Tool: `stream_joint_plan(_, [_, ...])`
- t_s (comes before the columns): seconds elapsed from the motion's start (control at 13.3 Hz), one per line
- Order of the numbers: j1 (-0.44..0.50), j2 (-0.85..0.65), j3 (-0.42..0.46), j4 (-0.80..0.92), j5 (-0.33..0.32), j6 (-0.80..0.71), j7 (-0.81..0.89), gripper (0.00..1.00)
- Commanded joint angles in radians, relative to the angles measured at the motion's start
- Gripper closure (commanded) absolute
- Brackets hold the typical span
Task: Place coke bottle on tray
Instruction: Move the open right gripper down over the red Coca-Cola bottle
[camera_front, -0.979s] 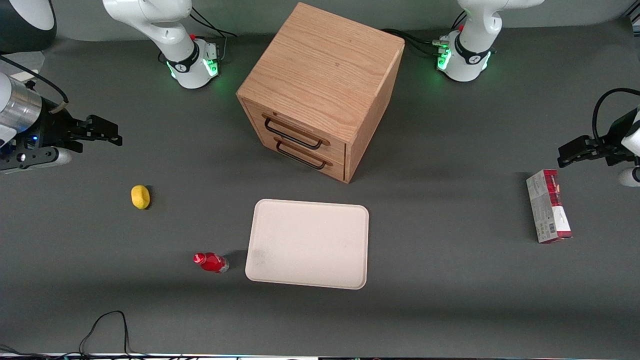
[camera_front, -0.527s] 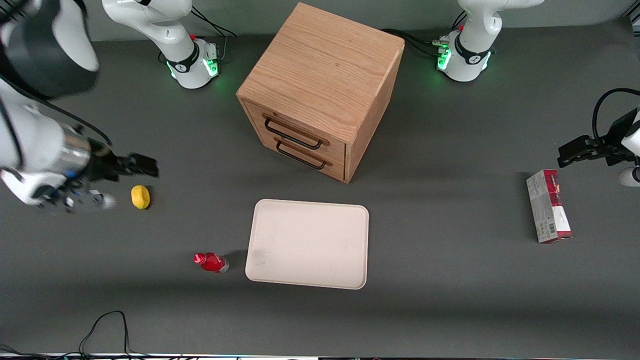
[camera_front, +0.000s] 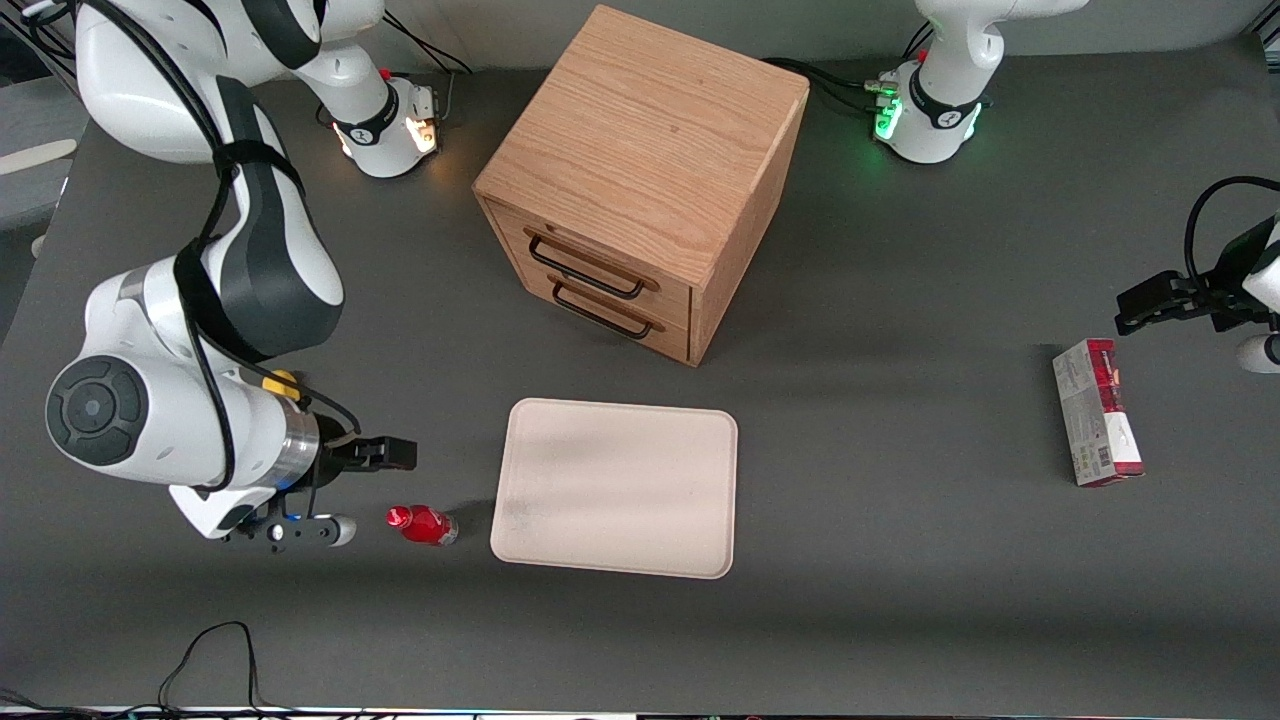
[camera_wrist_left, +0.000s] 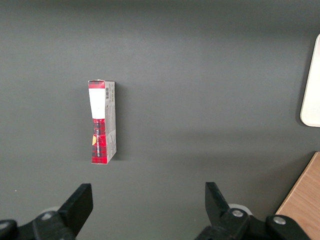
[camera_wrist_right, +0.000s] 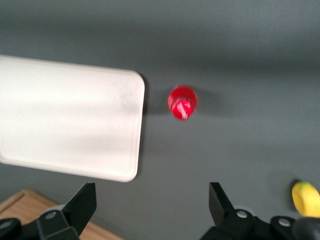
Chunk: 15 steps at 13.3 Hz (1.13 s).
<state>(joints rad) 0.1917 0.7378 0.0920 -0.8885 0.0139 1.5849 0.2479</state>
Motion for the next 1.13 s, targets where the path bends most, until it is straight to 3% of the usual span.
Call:
stream_joint_plan(0.0, [0.008,0.081,-0.001,0.054,-0.043,0.076,0.022,0.00])
stream_joint_plan(0.38, [0.008,0.159,0.003,0.053,-0.116,0.131,-0.021,0.01])
stream_joint_plan(1.05, [0.002,0.218,0.002,0.045,-0.118,0.184,-0.019,0.01])
